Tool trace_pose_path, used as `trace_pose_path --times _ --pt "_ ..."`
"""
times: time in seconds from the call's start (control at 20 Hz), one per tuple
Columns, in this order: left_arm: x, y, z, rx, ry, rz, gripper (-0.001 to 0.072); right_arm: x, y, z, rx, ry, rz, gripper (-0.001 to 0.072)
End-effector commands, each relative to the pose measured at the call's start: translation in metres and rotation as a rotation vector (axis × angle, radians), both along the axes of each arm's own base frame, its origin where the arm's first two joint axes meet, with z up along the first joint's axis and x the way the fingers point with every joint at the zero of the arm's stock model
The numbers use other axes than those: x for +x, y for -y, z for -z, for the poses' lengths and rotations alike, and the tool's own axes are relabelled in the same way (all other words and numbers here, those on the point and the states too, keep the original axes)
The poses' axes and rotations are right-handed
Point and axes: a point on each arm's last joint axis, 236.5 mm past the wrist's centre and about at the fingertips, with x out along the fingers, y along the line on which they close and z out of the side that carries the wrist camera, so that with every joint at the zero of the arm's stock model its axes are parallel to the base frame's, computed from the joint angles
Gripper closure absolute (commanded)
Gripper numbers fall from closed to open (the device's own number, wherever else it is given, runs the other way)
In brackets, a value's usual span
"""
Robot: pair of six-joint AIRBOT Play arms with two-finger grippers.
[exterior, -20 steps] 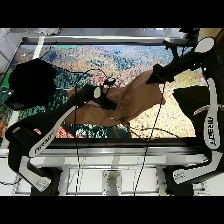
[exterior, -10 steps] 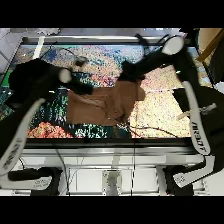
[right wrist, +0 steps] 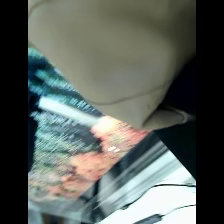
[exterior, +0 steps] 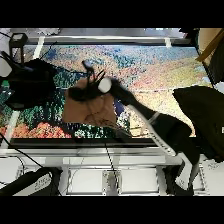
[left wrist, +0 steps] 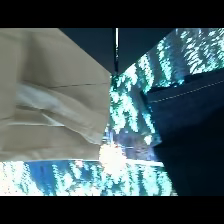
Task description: Fold the clothes and pants, and hang the long-sleeved shirts on hangers.
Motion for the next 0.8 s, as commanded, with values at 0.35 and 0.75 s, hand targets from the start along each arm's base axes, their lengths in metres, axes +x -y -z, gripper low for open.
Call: trace_pose_path --times 0.35,0.75 --pt "-0.005 -0.014 -0.001 0.016 -0.003 -0.022 0.0693 0.028 0.085 0.007 -0.312 0.05 -0.11 0.0095" --pt "-0.01 -0.013 0.003 0.016 -0.03 -0.022 0.0693 0.061 0.263 0.112 -0.532 -0.299 0.078 0.0093"
